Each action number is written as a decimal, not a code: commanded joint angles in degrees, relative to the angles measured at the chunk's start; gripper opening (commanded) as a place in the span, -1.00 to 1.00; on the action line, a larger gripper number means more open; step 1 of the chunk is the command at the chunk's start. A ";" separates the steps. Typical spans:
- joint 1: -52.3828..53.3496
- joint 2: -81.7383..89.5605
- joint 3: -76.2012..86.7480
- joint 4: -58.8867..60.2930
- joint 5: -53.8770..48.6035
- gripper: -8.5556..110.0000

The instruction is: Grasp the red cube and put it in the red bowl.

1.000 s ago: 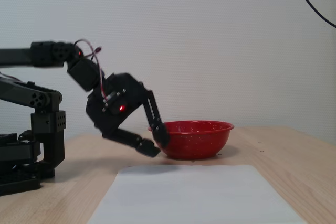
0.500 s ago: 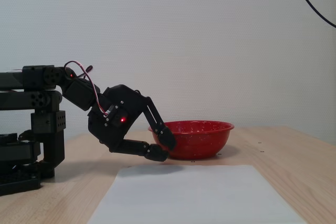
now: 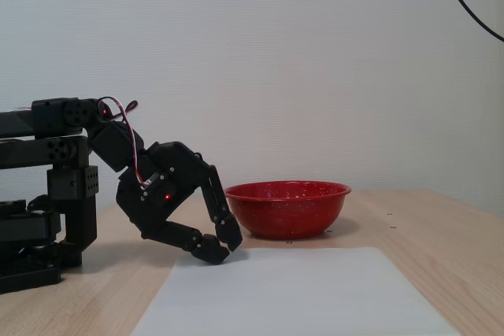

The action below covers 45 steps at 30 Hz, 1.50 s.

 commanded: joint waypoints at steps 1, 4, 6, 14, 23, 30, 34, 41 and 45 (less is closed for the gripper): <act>0.44 1.41 0.26 0.97 -1.58 -0.85; 0.44 1.41 0.26 2.29 -2.55 -0.85; 0.53 1.41 0.26 2.29 -2.72 -0.85; 1.05 1.41 0.26 2.46 -1.67 -0.85; 1.23 1.41 0.26 2.64 -1.93 -0.85; 0.70 1.41 0.26 2.72 -2.72 -0.85; 0.70 1.41 0.26 2.81 -2.64 -0.85; 1.05 1.41 0.26 2.81 -2.11 -0.85; 2.55 1.32 0.26 2.64 -0.18 -0.85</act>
